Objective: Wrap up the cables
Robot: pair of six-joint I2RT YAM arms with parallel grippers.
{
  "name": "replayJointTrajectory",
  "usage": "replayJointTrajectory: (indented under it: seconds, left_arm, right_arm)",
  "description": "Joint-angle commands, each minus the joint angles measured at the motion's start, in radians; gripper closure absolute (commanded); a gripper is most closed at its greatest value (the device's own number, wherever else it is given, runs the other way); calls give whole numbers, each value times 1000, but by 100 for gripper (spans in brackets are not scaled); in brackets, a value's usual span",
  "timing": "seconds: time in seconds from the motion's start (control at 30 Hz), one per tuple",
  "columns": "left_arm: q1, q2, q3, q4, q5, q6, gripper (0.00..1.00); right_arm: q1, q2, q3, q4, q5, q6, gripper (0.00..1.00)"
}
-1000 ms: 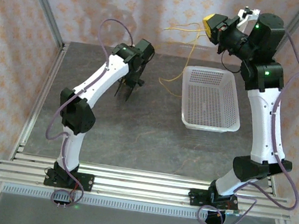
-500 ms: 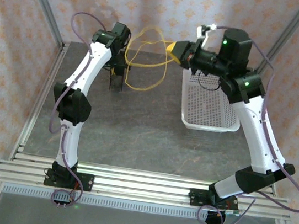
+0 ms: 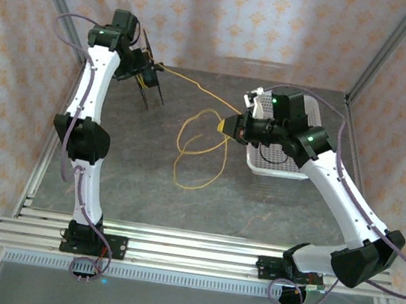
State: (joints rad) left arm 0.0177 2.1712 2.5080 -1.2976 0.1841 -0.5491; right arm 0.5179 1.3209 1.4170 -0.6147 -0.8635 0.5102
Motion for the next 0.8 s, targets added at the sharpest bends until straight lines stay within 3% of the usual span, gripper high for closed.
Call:
replayJointTrajectory:
  seconds: [0.0, 0.2, 0.37, 0.53, 0.77]
  left_arm:
    - [63, 9, 94, 81, 6, -113, 100]
    - [68, -74, 54, 160, 75, -121, 100]
    - [69, -213, -104, 303, 136, -130, 100]
    - [69, -271, -97, 309, 157, -102, 100]
    - [59, -366, -179, 378, 226, -65, 100]
  right_arm:
    - [1, -50, -35, -72, 115, -106, 100]
    - [10, -16, -181, -6, 180, -147, 100]
    - [30, 104, -179, -20, 277, -190, 100]
    - [34, 246, -143, -61, 418, -192, 100]
    - [178, 248, -144, 87, 374, -218, 100]
